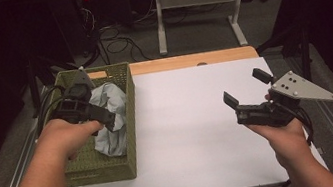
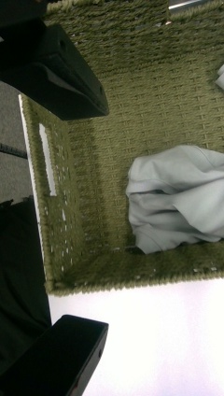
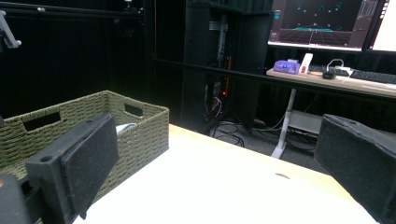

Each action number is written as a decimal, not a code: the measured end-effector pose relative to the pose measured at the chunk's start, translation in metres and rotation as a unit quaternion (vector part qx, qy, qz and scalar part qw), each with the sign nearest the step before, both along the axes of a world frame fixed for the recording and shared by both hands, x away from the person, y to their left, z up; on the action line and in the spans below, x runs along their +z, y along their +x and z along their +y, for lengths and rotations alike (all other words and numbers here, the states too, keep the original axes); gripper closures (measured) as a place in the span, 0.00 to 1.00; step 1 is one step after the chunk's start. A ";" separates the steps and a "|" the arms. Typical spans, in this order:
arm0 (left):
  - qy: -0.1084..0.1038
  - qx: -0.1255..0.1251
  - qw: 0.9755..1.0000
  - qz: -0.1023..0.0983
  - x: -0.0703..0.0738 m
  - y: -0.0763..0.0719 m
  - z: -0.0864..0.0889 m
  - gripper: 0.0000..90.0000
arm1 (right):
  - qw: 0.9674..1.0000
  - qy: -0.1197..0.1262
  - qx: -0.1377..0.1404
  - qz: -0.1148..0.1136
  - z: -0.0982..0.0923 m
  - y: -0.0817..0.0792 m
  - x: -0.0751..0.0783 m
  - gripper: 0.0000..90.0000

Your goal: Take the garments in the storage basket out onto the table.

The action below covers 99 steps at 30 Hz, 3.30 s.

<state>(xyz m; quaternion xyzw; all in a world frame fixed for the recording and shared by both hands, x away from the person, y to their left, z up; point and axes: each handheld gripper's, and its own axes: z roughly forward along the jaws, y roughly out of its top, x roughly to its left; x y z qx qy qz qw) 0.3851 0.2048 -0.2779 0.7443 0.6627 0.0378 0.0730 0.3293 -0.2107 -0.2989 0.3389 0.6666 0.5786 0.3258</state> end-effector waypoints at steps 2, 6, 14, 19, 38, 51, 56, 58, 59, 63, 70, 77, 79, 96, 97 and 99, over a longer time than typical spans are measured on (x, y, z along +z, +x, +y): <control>-0.003 0.001 1.000 0.004 -0.007 0.001 0.004 0.01 | 1.000 -0.002 0.000 0.002 0.001 0.001 -0.001 0.01; -0.008 0.002 1.000 0.009 -0.017 0.002 0.008 0.01 | 1.000 -0.004 0.002 0.003 0.002 0.002 -0.002 0.01; -0.014 -0.001 1.000 0.018 -0.039 0.004 0.014 0.01 | 1.000 -0.003 0.002 0.007 0.002 0.002 -0.004 0.01; -0.022 0.000 0.999 0.024 -0.055 0.006 0.016 0.01 | 1.000 -0.001 0.004 0.007 0.003 0.002 -0.004 0.01; -0.032 -0.009 0.999 -0.004 -0.113 0.026 0.015 0.02 | 1.000 -0.004 0.000 0.008 0.004 0.003 -0.008 0.01; -0.078 0.012 0.992 -0.097 -0.126 0.043 0.020 0.03 | 1.000 -0.008 -0.003 0.013 0.000 0.005 -0.012 0.01; -0.096 0.027 0.986 -0.131 -0.129 0.045 0.026 0.02 | 1.000 -0.007 -0.003 0.010 0.000 0.004 -0.013 0.01; -0.097 0.029 0.984 -0.147 -0.130 0.046 0.027 0.02 | 1.000 -0.010 -0.002 0.008 0.000 0.003 -0.014 0.00; -0.106 0.033 0.981 -0.160 -0.130 0.047 0.029 0.02 | 1.000 -0.012 0.000 0.008 0.001 0.002 -0.015 0.01; -0.126 0.046 0.975 -0.176 -0.128 0.049 0.031 0.02 | 1.000 -0.011 0.000 0.009 0.000 0.003 -0.016 0.00; -0.130 0.057 0.970 -0.197 -0.128 0.061 0.032 0.06 | 1.000 -0.013 -0.001 0.013 -0.001 0.004 -0.019 0.00; -0.117 0.067 0.969 -0.206 -0.130 0.078 0.033 0.14 | 1.000 -0.015 -0.005 0.017 -0.001 0.006 -0.021 0.01; -0.114 0.065 0.970 -0.206 -0.131 0.081 0.032 0.14 | 1.000 -0.015 -0.005 0.017 -0.002 0.007 -0.021 0.00; -0.109 0.070 0.973 -0.191 -0.162 0.098 0.019 0.11 | 1.000 -0.013 -0.002 0.016 -0.002 0.007 -0.021 0.01; -0.103 0.068 0.974 -0.190 -0.163 0.099 0.019 0.11 | 1.000 -0.013 -0.002 0.017 -0.002 0.007 -0.022 0.01; -0.098 0.072 0.974 -0.191 -0.165 0.099 0.019 0.11 | 1.000 -0.013 -0.002 0.017 -0.003 0.008 -0.022 0.01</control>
